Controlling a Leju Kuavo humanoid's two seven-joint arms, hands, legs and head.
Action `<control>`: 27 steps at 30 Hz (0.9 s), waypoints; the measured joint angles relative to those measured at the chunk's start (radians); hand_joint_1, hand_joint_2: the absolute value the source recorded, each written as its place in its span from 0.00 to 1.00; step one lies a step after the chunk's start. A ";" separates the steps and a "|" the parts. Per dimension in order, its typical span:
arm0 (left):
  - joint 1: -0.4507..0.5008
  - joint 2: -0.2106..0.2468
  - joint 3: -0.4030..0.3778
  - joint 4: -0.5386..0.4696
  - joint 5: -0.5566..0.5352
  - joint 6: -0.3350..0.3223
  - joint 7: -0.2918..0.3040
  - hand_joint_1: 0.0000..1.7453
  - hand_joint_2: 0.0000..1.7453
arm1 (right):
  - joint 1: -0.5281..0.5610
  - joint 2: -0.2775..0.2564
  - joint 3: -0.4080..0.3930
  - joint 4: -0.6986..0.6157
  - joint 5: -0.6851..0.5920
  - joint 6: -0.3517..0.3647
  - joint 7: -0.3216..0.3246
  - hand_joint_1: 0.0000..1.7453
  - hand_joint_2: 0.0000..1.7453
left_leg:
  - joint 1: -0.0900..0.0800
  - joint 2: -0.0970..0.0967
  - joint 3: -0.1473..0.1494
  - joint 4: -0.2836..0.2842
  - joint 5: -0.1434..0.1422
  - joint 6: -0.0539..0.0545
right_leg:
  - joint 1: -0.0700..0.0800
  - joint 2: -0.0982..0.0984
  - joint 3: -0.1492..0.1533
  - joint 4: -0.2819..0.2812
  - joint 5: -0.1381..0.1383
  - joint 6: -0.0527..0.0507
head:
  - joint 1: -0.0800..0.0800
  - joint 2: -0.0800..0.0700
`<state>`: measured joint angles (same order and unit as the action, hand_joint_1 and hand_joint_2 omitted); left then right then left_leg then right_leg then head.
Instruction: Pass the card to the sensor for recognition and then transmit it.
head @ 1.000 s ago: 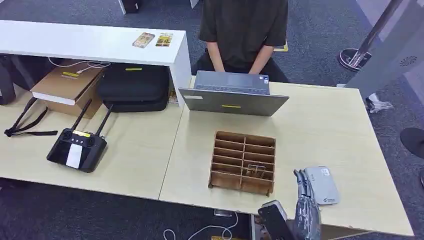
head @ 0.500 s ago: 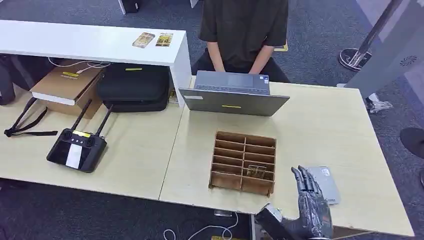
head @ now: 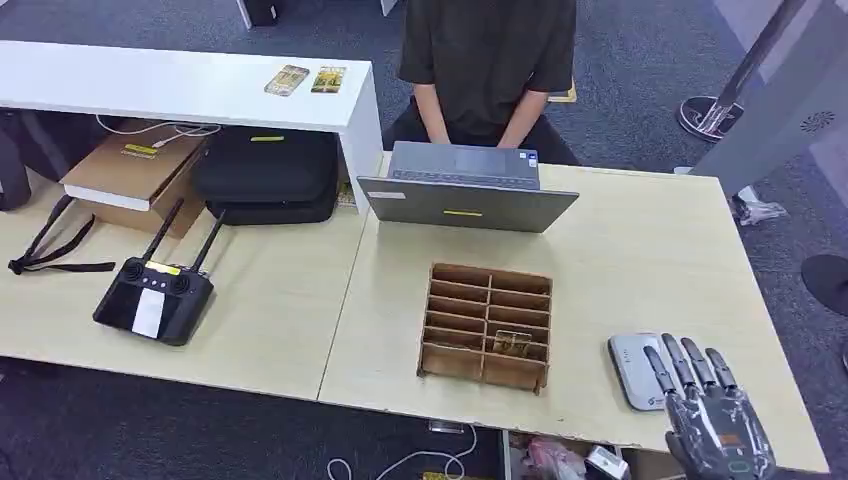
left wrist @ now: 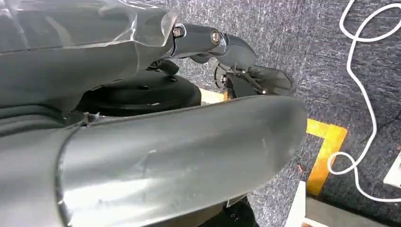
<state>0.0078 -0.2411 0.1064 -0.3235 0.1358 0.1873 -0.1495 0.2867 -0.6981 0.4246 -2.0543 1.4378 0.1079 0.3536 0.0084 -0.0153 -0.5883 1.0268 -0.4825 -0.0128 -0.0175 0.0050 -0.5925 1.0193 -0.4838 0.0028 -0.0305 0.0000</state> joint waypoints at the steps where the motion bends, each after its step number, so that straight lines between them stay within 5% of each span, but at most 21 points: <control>1: 0.003 0.000 0.000 0.000 0.000 0.000 -0.001 0.00 0.00 | -0.001 -0.001 0.000 -0.001 0.011 -0.002 0.003 0.00 1.00 | 0.000 0.000 0.000 0.000 0.000 0.000 | 0.000 0.000 0.000 0.000 0.000 0.000 | -0.001 0.000; 7: 0.008 -0.001 0.000 0.000 0.000 0.000 -0.003 0.00 0.00 | -0.006 0.030 0.031 -0.001 0.053 -0.022 0.048 0.00 1.00 | 0.001 0.000 0.000 0.000 0.000 0.000 | 0.001 0.000 0.000 0.000 -0.001 0.000 | 0.000 0.000; 18: 0.006 -0.006 0.000 0.000 -0.020 0.010 0.004 0.00 0.00 | -0.084 0.303 0.143 0.092 0.025 -0.032 0.145 0.00 1.00 | 0.001 0.000 0.000 -0.001 0.001 -0.001 | 0.002 0.001 0.000 0.001 -0.001 0.000 | 0.000 0.000; 27: 0.001 -0.008 -0.004 0.000 -0.037 0.010 0.016 0.00 0.00 | -0.125 0.447 0.179 0.205 0.051 -0.069 0.144 0.00 1.00 | 0.001 0.000 0.000 -0.001 0.000 -0.001 | 0.002 0.001 0.000 0.001 -0.001 0.000 | 0.000 0.000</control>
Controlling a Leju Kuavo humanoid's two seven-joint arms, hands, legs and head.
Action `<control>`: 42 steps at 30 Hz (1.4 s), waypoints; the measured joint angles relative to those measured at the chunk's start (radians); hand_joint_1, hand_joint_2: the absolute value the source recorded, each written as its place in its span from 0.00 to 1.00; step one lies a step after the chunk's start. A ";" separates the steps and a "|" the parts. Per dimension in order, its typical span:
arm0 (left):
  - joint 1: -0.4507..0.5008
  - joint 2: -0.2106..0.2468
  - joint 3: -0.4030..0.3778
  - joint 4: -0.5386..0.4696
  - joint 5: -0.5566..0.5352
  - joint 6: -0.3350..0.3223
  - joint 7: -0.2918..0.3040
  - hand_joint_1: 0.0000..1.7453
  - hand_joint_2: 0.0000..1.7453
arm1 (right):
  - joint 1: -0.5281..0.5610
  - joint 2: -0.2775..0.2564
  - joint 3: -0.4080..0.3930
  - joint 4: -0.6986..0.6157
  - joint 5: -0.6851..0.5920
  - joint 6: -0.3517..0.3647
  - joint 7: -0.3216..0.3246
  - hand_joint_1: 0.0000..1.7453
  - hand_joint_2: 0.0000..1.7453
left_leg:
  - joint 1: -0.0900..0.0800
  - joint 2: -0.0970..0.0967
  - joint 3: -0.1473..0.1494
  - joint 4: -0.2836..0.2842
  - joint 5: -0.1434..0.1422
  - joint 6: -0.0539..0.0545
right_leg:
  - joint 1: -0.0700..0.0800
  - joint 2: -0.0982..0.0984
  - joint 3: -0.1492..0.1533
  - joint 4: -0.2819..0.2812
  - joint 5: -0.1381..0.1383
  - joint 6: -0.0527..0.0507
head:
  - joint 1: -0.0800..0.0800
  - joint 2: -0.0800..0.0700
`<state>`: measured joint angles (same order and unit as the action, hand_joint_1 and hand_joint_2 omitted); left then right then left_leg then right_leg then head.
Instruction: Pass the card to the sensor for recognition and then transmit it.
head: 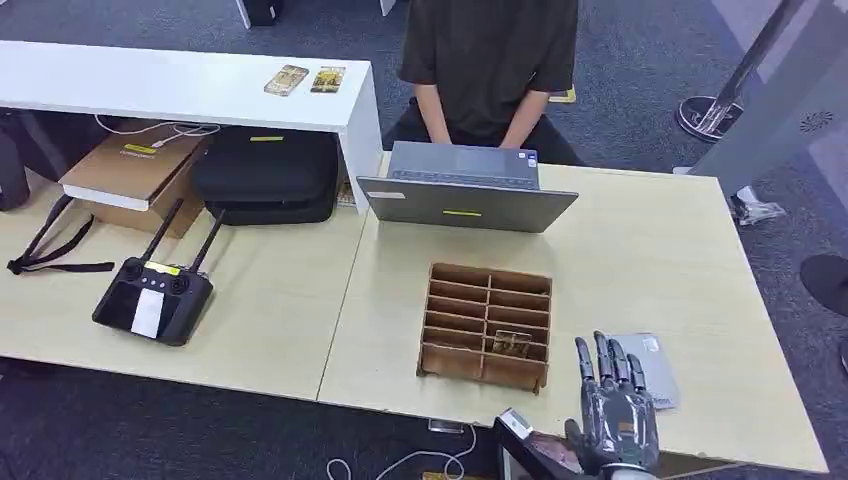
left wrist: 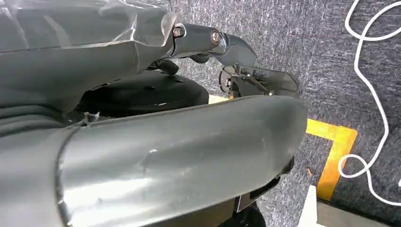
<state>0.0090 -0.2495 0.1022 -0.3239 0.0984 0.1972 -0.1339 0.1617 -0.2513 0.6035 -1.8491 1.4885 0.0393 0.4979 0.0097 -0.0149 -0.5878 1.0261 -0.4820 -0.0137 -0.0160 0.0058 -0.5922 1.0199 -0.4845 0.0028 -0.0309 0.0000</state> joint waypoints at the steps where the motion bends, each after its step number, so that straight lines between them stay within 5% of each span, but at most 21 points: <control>1: 0.000 0.000 0.000 0.000 0.001 0.000 0.000 0.00 0.00 | -0.007 0.017 0.004 0.012 0.008 0.001 -0.010 0.00 1.00 | 0.000 0.000 0.000 0.000 0.000 0.000 | 0.000 0.000 0.000 0.000 0.000 0.000 | 0.000 0.000; 9: -0.001 0.000 0.000 0.000 0.008 0.001 0.000 0.00 0.00 | -0.034 0.103 0.025 0.074 0.065 -0.016 -0.042 0.00 1.00 | 0.000 0.000 0.000 0.000 0.000 0.000 | 0.000 0.000 0.000 0.000 0.000 0.000 | 0.000 0.000; 25: -0.023 0.002 0.000 0.000 0.049 -0.005 -0.001 0.00 0.00 | -0.062 0.108 0.067 0.060 0.058 -0.076 -0.161 0.00 1.00 | 0.000 0.000 0.000 0.000 0.000 0.000 | 0.000 0.000 0.000 0.000 0.000 0.000 | 0.000 0.000; 42: -0.070 -0.003 -0.039 0.000 0.029 -0.006 0.040 0.00 0.00 | -0.217 0.250 0.068 0.347 0.046 -0.114 -0.224 0.00 1.00 | 0.000 0.000 0.000 0.000 0.000 0.000 | 0.000 0.000 0.000 0.001 0.000 -0.001 | 0.000 0.000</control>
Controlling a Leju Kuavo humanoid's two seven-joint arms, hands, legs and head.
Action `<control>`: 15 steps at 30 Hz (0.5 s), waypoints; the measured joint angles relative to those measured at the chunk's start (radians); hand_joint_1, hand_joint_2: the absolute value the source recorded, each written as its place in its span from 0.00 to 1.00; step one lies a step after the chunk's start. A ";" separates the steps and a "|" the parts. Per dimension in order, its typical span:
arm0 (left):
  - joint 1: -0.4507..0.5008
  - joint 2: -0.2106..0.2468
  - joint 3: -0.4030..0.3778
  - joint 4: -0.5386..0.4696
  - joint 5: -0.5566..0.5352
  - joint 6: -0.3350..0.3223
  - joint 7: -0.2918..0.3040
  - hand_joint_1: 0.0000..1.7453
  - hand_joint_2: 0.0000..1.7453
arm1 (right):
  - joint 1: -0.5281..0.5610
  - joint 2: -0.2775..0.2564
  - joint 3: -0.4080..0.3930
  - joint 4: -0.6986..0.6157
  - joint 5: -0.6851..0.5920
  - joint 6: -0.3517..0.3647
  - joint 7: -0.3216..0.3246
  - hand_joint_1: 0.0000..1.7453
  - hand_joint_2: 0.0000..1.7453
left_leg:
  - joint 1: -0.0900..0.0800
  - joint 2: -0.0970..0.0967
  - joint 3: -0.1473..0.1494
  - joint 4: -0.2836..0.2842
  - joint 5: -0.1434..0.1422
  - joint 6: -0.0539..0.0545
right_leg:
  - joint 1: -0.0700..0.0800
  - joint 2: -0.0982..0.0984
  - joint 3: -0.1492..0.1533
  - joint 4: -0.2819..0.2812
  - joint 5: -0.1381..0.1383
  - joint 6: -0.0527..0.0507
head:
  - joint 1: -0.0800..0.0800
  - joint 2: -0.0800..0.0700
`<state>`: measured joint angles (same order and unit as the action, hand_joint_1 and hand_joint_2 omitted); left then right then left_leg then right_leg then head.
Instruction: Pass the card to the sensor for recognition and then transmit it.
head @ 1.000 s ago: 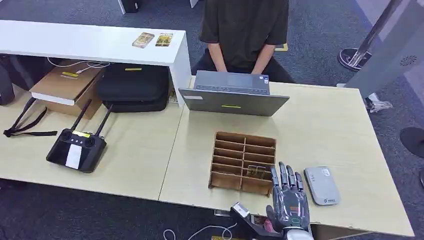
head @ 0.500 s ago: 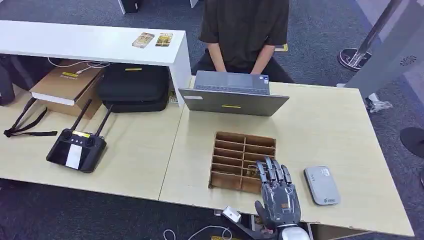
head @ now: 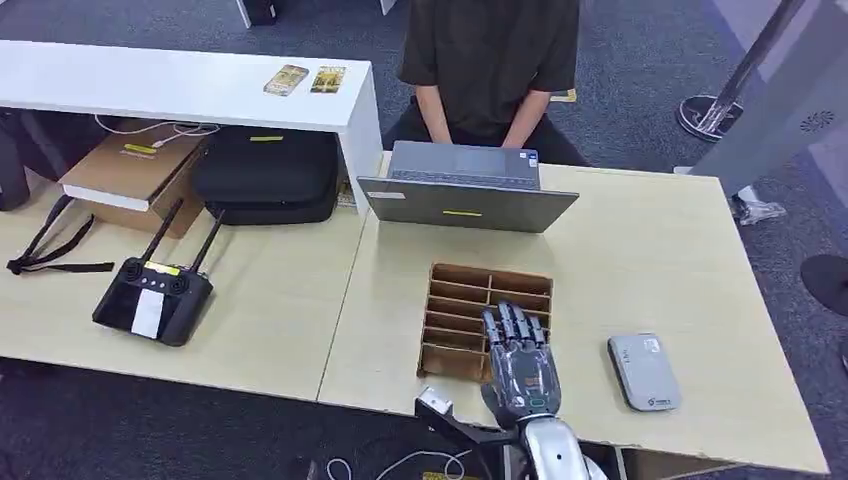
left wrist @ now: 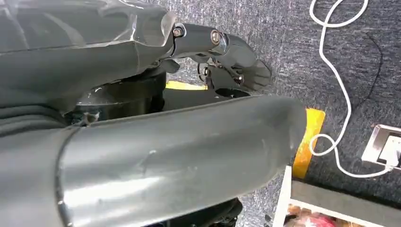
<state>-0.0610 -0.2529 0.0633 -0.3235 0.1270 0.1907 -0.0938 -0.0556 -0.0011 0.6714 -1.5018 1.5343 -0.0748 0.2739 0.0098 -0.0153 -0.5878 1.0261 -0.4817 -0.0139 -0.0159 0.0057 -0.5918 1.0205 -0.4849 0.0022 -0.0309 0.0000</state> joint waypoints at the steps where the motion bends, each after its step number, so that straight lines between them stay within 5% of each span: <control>1: -0.001 0.000 -0.004 0.000 0.000 0.000 0.000 0.00 0.00 | -0.006 0.007 0.000 0.014 -0.001 -0.002 0.000 0.00 1.00 | 0.000 0.000 0.000 0.000 0.000 0.000 | 0.000 0.000 0.000 0.000 0.000 0.000 | 0.000 0.000; 15: -0.006 0.001 -0.015 0.000 0.035 -0.006 0.002 0.00 0.00 | -0.022 0.022 -0.013 0.032 0.005 -0.002 0.029 0.00 1.00 | 0.000 0.000 0.000 0.000 0.000 0.000 | 0.000 0.000 0.000 0.000 0.000 0.000 | 0.000 0.000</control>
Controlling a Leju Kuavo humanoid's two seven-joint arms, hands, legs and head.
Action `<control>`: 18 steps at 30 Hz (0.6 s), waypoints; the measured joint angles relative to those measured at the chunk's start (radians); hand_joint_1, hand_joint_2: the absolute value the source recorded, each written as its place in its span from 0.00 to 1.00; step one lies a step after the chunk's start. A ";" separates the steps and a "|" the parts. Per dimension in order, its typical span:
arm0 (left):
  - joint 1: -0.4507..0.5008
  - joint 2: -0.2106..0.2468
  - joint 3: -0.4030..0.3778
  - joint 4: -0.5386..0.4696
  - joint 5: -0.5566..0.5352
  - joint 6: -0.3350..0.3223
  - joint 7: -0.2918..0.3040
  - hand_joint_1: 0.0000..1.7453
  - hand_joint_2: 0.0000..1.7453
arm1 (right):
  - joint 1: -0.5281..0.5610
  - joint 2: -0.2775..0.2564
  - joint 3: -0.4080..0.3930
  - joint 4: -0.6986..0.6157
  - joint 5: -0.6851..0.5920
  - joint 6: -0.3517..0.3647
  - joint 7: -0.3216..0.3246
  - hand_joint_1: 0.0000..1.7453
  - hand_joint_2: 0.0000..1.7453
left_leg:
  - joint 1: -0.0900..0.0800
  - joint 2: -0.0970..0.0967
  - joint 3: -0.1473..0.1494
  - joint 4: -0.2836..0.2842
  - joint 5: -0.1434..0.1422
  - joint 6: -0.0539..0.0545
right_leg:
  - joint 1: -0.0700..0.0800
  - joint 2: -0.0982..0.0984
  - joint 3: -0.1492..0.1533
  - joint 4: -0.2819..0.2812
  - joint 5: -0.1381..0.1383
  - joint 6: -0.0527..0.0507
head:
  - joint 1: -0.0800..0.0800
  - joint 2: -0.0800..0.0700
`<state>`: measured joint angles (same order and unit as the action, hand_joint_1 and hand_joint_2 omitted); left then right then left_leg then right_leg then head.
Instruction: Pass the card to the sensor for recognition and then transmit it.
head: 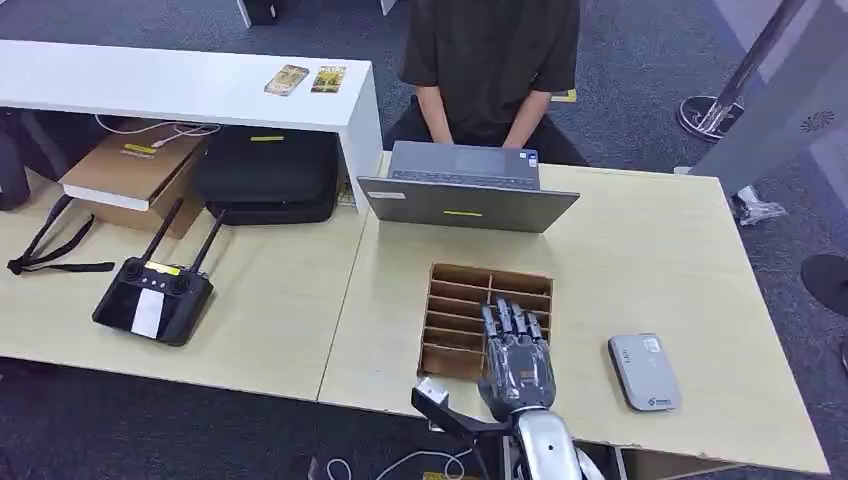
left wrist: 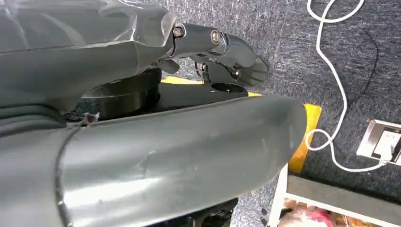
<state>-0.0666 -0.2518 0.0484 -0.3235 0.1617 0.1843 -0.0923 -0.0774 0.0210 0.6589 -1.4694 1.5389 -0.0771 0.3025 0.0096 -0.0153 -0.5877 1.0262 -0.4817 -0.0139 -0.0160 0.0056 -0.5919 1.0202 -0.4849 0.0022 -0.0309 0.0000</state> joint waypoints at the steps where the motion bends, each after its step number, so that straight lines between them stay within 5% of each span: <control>1: 0.000 0.000 0.000 0.000 0.002 0.000 0.000 0.00 0.00 | 0.001 -0.001 -0.004 -0.005 0.001 0.001 0.001 0.00 1.00 | 0.000 0.000 0.000 0.000 0.000 0.000 | 0.000 0.000 0.000 0.000 0.000 0.000 | 0.000 0.000; 18: 0.001 0.003 -0.001 0.000 0.034 0.004 -0.024 0.00 0.00 | 0.070 -0.132 -0.025 -0.285 0.008 0.027 0.026 0.00 1.00 | 0.000 0.000 0.000 0.000 0.000 0.000 | 0.000 0.000 0.000 0.000 0.000 0.000 | 0.000 0.000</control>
<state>-0.0653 -0.2491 0.0473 -0.3235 0.1957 0.1885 -0.1160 -0.0074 -0.1114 0.6336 -1.7540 1.5470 -0.0496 0.3289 0.0097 -0.0151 -0.5878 1.0262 -0.4819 -0.0138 -0.0159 0.0058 -0.5920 1.0200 -0.4849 0.0022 -0.0309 0.0000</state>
